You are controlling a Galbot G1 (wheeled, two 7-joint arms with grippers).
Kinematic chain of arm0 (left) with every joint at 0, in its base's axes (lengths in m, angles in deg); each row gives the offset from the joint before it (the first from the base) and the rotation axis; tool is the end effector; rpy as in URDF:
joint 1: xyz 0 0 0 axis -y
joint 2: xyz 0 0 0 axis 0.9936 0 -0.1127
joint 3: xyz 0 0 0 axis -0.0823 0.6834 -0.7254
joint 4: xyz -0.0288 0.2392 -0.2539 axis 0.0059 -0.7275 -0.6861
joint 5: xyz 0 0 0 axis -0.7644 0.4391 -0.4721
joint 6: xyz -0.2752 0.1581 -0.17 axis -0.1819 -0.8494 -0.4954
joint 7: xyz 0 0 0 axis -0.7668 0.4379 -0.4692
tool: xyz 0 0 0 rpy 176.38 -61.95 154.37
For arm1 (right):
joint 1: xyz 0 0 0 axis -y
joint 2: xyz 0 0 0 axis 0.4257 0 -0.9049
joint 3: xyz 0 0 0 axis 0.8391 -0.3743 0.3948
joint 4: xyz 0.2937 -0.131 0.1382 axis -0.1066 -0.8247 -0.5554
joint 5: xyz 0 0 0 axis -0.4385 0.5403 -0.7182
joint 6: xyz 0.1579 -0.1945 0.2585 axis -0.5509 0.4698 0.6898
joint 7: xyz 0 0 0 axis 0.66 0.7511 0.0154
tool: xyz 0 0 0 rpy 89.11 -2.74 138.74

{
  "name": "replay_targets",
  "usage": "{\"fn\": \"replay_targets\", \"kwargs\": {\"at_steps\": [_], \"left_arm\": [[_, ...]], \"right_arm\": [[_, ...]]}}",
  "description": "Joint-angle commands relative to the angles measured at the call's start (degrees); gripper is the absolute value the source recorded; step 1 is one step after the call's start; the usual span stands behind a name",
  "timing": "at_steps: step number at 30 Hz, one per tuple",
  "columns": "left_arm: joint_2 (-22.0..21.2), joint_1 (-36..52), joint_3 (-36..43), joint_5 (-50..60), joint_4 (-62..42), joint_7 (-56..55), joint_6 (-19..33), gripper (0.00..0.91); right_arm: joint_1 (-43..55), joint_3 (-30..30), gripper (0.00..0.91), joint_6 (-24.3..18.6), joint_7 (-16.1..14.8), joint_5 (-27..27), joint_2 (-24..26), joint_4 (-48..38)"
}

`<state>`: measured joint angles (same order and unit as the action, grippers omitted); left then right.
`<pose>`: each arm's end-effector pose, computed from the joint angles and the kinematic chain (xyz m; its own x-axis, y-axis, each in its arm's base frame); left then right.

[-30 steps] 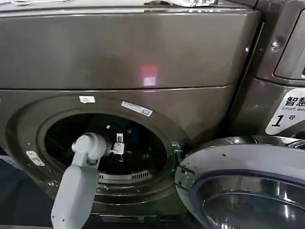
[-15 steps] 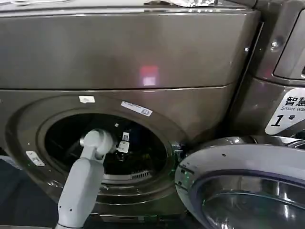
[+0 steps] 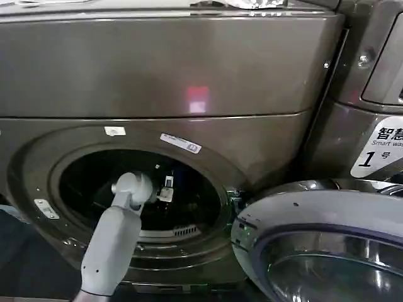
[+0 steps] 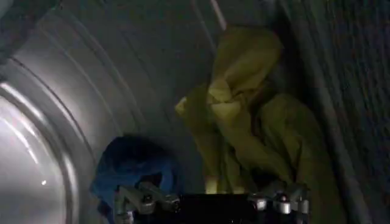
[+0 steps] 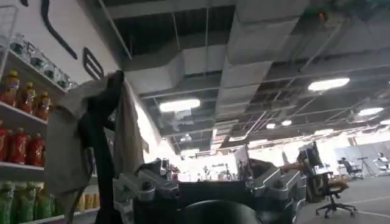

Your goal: Grasp the clothes from the dryer.

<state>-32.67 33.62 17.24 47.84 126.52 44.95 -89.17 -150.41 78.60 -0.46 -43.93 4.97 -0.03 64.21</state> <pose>0.4969 -0.0024 -0.2073 -0.4372 0.2562 0.8621 0.8659 -0.1394 0.4805 -0.1739 -0.4375 -0.0772 0.0405 0.9031 -0.4276 0.9915 0.0167 0.1292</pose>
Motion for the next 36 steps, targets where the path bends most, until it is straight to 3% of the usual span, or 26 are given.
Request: {"fn": "replay_targets", "kwargs": {"at_steps": [1,9,10,11,12,13,36], "left_arm": [[0.13,0.26,0.05,-2.26,-3.26,0.05,-0.41,0.907],[0.02,0.36,-0.23,-2.95,-6.14,0.02,-1.01,0.907],[0.05,0.22,-0.28,-3.26,-5.99,0.04,-0.76,0.785],[0.18,0.20,-0.30,-4.51,-5.94,0.04,-0.48,0.193],[0.22,0.28,-0.28,-5.55,-5.98,0.03,-1.09,0.057],[0.28,0.40,-0.24,-5.81,-6.09,0.02,-1.09,0.000],[0.49,0.64,-0.94,-9.26,-5.82,-0.08,-2.36,0.000]], "right_arm": [[0.21,-0.33,0.907,0.00,0.06,0.04,-0.13,0.47],[0.28,-0.47,0.907,0.01,0.02,0.06,0.16,0.51],[0.29,-0.46,0.907,-0.01,0.01,0.07,0.20,0.45],[0.30,-0.58,0.907,-0.03,-0.01,0.29,0.22,0.28],[0.36,-0.66,0.907,-0.07,-0.01,0.41,0.25,0.23],[0.38,-0.70,0.907,-0.05,-0.01,0.40,0.23,0.26],[0.23,-0.96,0.907,-0.18,-0.14,0.39,0.50,0.03]]}}
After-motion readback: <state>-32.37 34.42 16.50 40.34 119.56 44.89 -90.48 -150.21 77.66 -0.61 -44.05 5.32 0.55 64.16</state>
